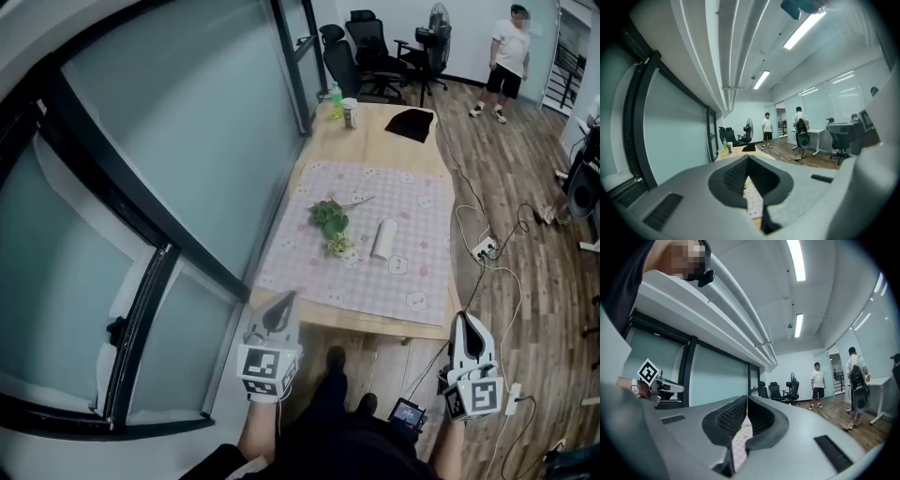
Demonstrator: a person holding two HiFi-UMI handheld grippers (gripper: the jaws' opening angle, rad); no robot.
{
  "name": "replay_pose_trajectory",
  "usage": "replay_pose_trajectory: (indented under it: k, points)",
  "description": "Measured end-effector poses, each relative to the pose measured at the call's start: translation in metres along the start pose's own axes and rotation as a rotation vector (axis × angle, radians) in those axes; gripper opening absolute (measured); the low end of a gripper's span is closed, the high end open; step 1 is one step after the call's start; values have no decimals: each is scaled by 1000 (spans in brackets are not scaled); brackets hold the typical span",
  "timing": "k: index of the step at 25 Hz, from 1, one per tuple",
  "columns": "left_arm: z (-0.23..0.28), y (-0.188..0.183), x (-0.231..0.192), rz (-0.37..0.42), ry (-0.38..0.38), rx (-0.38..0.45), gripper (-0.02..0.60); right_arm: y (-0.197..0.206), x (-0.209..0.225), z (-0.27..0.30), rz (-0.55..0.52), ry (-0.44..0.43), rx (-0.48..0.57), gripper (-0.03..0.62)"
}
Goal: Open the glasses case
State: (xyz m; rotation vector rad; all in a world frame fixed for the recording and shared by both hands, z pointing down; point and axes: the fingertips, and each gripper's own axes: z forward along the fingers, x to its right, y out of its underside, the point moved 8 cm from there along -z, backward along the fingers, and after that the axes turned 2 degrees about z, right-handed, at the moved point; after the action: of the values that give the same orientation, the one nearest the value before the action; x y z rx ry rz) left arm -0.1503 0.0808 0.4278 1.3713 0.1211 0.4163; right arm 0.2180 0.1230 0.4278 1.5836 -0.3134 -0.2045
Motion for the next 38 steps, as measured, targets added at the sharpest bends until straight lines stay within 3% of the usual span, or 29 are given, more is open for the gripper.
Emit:
replay_pose_trajectory:
  k: [8, 14, 24, 38]
  points:
    - [99, -21, -70, -40, 86, 103, -2, -20, -3, 118, -96, 52, -3, 17]
    - [145, -27, -92, -47, 132, 99, -2, -18, -9, 170, -119, 30, -46, 17]
    - [183, -41, -82, 3, 107, 82, -2, -8, 30, 202, -63, 35, -29, 17]
    - [202, -37, -91, 0, 106, 59, -2, 6, 36, 220, -54, 54, -35, 17]
